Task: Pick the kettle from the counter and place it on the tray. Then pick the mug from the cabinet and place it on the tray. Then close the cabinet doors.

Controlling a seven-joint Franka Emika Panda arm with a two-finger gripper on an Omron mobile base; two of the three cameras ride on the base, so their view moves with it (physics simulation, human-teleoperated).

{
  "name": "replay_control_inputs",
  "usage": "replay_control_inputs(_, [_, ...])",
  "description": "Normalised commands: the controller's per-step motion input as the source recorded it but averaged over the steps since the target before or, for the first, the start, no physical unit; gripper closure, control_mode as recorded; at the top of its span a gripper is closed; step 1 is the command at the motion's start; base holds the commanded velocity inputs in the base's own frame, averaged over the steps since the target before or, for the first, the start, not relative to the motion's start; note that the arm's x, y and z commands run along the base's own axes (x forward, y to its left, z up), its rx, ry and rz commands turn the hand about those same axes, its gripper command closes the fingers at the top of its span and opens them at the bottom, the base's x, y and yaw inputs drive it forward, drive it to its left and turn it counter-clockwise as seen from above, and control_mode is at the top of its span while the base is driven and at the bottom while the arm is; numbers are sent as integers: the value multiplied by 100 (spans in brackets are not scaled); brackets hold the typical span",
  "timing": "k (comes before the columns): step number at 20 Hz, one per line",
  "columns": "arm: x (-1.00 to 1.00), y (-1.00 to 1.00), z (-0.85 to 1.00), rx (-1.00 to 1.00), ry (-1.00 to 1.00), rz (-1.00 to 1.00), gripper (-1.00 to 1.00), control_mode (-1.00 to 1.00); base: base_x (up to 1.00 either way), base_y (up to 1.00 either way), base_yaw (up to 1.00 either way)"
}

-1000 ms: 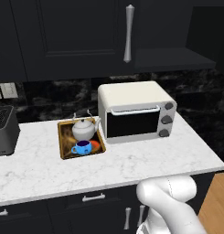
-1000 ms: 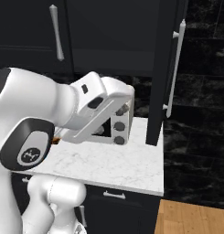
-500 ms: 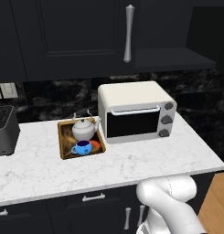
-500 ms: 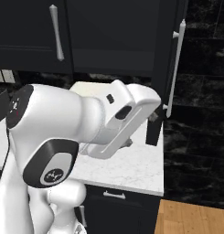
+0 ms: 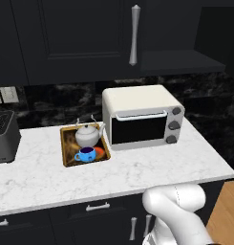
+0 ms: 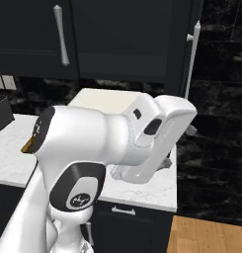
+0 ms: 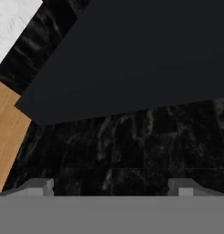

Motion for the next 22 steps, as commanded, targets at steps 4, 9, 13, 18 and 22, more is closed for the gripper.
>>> replay_control_inputs(4, [37, -49, 0, -8, 17, -10, -100, -100, 0, 0, 0])
replay_control_inputs(9, [55, -31, 0, 0, 16, 0, -100, -100, 0, 0, 0])
replay_control_inputs(13, [56, -9, 0, -1, 6, 6, -100, -100, 0, 0, 0])
replay_control_inputs(18, [45, 14, -5, -12, 0, 19, -100, -100, 0, 0, 0])
replay_control_inputs(22, [55, 39, -5, -16, 0, 24, -100, -100, 0, 0, 0])
